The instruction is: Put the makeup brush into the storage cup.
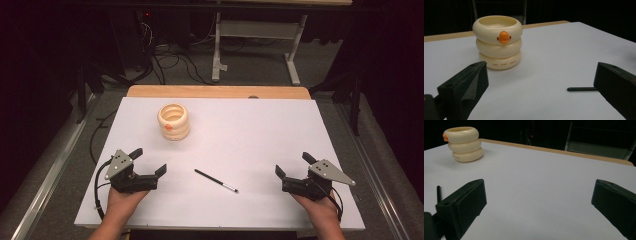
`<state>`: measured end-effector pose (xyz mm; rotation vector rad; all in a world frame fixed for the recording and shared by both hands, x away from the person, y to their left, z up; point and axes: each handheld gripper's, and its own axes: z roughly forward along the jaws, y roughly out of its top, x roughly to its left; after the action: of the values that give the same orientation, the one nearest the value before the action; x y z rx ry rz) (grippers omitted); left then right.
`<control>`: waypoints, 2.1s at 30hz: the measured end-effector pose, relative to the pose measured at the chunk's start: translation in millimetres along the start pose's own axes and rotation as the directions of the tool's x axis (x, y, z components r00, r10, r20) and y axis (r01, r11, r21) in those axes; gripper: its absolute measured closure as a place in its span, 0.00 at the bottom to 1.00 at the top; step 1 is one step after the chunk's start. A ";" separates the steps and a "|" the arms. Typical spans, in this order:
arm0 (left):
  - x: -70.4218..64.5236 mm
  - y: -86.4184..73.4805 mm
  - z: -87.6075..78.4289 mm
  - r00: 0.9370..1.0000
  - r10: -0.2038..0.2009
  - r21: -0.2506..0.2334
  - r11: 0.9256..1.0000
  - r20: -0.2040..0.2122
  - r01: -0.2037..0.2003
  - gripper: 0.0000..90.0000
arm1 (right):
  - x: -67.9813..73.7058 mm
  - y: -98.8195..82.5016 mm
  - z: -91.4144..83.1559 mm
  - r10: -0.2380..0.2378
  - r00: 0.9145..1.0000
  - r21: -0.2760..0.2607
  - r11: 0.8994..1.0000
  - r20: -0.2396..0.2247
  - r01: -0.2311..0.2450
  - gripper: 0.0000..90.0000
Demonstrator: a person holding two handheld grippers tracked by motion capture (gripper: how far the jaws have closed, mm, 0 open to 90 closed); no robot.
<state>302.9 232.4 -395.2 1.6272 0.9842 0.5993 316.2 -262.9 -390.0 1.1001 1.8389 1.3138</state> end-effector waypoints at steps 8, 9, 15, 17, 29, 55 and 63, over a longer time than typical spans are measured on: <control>-2.6 1.9 1.9 1.000 0.009 -0.003 1.000 0.011 -0.009 0.00 | -1.3 -2.3 -0.5 -0.007 1.000 0.003 1.000 0.004 0.007 0.01; -2.8 1.8 2.4 1.000 0.007 -0.003 1.000 0.012 -0.007 0.00 | -1.9 -2.5 -1.5 -0.004 1.000 0.002 1.000 0.006 0.004 0.01; -2.5 2.1 1.8 1.000 0.006 -0.004 1.000 0.011 -0.006 0.00 | -3.5 -3.0 -2.0 0.002 1.000 0.000 1.000 0.013 -0.002 0.01; -2.5 2.2 1.6 1.000 0.006 -0.005 1.000 0.010 -0.006 0.00 | -3.7 -3.2 -1.8 0.000 1.000 -0.001 1.000 0.014 0.000 0.01; -1.8 1.3 0.2 1.000 -0.007 -0.008 1.000 0.008 0.007 0.00 | -3.9 -1.2 -0.6 0.005 1.000 -0.020 1.000 0.029 -0.005 0.02; -0.9 1.2 0.1 1.000 -0.010 -0.010 1.000 0.011 0.010 0.00 | 24.7 33.7 27.8 -0.070 0.998 0.030 0.997 -0.003 0.070 0.04; -2.1 1.4 0.7 1.000 -0.002 -0.010 1.000 0.017 0.003 0.00 | 30.7 49.8 40.1 -0.097 0.995 0.024 0.995 -0.002 0.097 0.06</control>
<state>302.8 230.1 -393.8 1.6196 0.9691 0.5867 349.4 -210.3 -355.9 1.0095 1.8886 1.2399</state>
